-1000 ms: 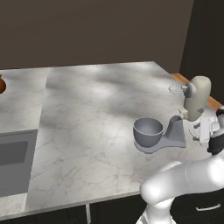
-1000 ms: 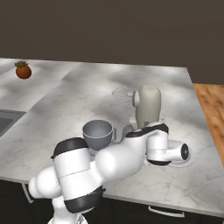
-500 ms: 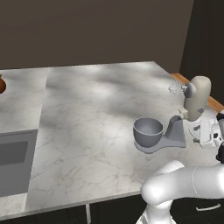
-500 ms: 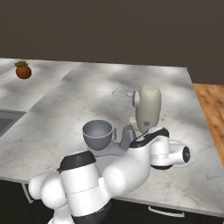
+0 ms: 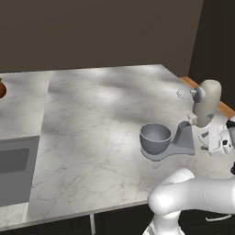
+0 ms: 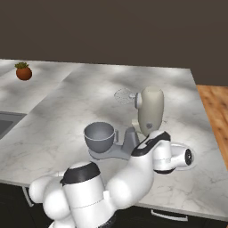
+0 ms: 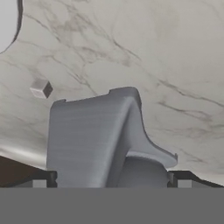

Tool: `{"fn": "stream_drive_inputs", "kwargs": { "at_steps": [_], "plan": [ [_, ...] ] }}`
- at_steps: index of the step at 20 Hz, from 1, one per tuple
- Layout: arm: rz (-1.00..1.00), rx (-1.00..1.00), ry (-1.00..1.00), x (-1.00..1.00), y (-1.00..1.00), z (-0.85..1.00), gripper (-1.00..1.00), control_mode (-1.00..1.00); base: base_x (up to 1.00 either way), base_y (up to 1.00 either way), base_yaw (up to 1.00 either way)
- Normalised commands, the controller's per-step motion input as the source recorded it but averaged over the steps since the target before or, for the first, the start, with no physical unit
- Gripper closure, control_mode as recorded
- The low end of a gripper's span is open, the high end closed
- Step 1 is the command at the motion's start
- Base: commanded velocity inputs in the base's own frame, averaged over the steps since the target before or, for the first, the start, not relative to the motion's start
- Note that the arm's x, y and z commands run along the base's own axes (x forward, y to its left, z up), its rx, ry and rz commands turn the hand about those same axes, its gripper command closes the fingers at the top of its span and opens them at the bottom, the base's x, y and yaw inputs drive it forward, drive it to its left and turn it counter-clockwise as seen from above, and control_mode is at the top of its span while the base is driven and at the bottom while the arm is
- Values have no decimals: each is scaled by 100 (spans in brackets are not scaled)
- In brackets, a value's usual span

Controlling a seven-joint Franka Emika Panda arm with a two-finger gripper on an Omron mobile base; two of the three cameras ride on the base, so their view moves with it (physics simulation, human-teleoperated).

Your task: Add butter and sugar cubes to the stand mixer bowl and then turn on the stand mixer to begin making frosting.

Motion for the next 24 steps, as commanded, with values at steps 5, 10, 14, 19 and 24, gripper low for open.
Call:
{"fn": "stream_drive_inputs", "kwargs": {
  "at_steps": [5,10,14,19,24],
  "plan": [
    [0,0,4,16,9,-3,-100,-100,0,0,0],
    [0,0,2,19,0,-4,-100,-100,0,0,0],
    [0,0,0,16,0,-8,-100,-100,0,0,0],
    [0,0,0,18,0,-13,-100,-100,0,0,0],
    [0,0,0,18,0,-15,-100,-100,0,0,0]
  ]
}}
